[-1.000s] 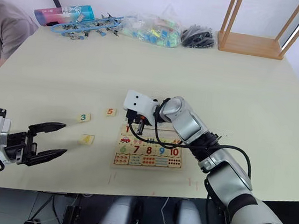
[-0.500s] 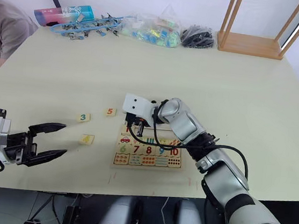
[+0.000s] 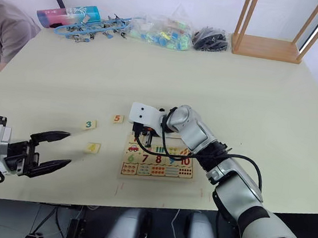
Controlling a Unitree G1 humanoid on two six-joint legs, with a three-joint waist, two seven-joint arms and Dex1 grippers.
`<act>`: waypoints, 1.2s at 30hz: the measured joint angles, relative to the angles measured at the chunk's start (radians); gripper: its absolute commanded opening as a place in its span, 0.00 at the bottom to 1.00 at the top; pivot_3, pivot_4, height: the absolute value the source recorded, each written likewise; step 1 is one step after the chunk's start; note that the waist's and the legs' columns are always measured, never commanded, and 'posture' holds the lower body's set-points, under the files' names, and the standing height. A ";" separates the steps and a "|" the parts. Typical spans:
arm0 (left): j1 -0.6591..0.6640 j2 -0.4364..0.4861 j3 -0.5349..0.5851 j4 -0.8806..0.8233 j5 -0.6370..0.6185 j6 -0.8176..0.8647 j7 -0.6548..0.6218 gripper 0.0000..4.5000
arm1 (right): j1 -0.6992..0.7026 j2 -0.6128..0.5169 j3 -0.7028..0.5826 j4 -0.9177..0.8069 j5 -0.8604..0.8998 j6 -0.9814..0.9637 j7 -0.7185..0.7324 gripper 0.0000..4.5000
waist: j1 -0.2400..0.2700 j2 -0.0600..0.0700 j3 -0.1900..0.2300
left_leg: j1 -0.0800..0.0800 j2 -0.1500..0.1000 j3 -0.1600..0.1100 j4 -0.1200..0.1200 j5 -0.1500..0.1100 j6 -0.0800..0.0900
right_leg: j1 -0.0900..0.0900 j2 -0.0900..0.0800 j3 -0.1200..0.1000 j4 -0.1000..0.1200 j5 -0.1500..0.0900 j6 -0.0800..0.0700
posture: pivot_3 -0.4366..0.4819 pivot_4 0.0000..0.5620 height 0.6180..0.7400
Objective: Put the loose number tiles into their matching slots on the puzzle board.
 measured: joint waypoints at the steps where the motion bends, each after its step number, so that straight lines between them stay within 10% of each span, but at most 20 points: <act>1: 0.000 0.000 0.000 0.000 0.000 0.000 0.000 1.00 | 0.000 0.000 0.000 0.000 0.000 -0.002 0.001 0.03 | 0.000 0.000 0.000 | 0.000 0.000 0.000 0.000 0.000 0.000 | 0.000 0.000 0.000 0.000 0.000 0.000 | 0.48 0.27 0.98; 36: -0.013 0.000 -0.002 -0.008 -0.001 0.003 0.000 1.00 | 0.064 -0.019 -0.060 -0.075 0.062 -0.009 0.059 0.03 | 0.001 -0.001 0.000 | 0.000 0.000 0.000 0.001 0.000 0.000 | 0.000 0.000 0.000 0.002 0.000 0.000 | 0.48 0.27 0.98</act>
